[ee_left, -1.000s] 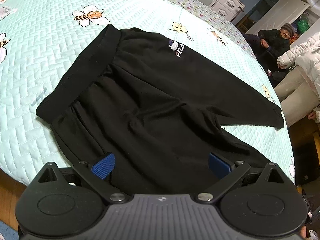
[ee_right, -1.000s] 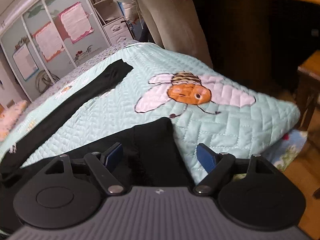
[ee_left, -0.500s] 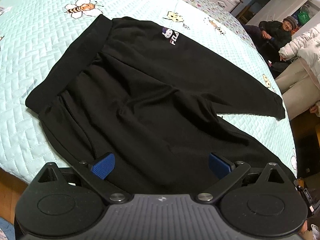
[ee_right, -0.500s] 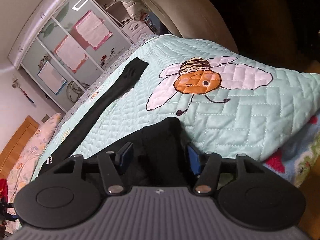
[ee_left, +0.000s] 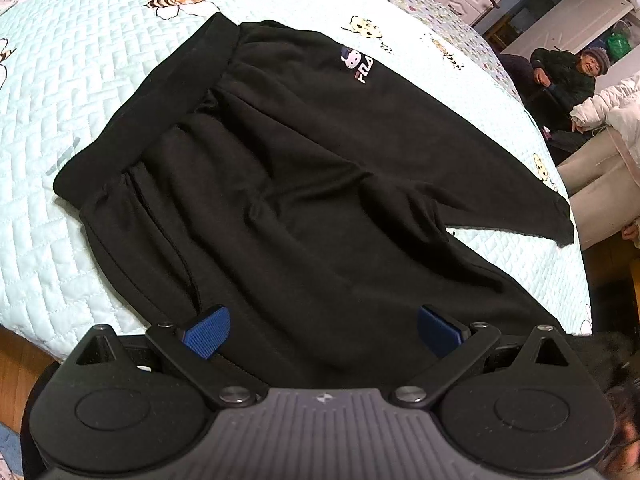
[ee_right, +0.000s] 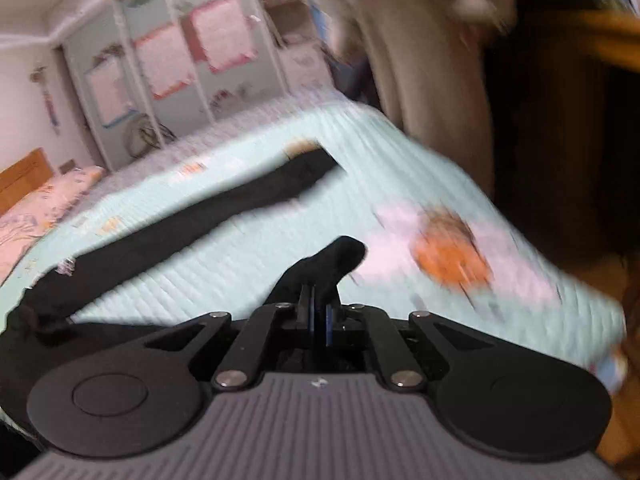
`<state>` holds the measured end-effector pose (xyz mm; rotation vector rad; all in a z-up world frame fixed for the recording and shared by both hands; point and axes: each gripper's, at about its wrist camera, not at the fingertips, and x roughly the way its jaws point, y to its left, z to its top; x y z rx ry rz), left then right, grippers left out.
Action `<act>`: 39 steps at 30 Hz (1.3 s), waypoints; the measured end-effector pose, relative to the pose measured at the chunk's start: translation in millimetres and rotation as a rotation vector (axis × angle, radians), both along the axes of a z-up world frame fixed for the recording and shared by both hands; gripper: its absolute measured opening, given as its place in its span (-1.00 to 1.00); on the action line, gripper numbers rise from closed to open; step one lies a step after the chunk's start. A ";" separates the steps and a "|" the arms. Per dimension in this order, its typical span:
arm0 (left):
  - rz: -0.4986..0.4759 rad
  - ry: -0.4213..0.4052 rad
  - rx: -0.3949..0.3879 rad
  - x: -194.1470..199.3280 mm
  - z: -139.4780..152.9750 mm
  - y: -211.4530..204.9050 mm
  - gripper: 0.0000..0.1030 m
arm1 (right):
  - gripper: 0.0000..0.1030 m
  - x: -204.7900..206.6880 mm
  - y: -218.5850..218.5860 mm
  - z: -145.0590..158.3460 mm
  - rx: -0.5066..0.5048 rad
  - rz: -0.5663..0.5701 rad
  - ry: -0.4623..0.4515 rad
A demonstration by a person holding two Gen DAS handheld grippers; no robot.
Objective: Fold clothes
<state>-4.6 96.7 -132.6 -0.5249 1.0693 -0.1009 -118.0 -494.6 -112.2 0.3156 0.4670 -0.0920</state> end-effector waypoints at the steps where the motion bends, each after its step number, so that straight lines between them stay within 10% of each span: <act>1: 0.000 -0.001 -0.001 0.3 0.4 -0.5 0.94 | -0.89 6.9 6.9 17.0 -0.024 0.017 -0.032; 8: 0.006 -0.031 0.000 -4.9 4.0 5.1 0.94 | -0.89 53.5 4.1 92.2 -0.141 0.008 -0.145; 18: 0.012 0.004 0.001 3.4 -9.9 13.8 0.94 | -0.78 84.2 -65.1 -74.2 0.082 -0.260 0.146; 31: -0.094 -0.071 0.032 27.5 -10.7 -10.6 0.95 | 0.03 78.7 -44.2 -37.9 -0.052 -0.521 0.128; 39: -0.148 -0.034 0.026 46.9 -28.0 -14.0 0.97 | 0.30 100.7 51.7 -32.4 0.133 -0.118 0.038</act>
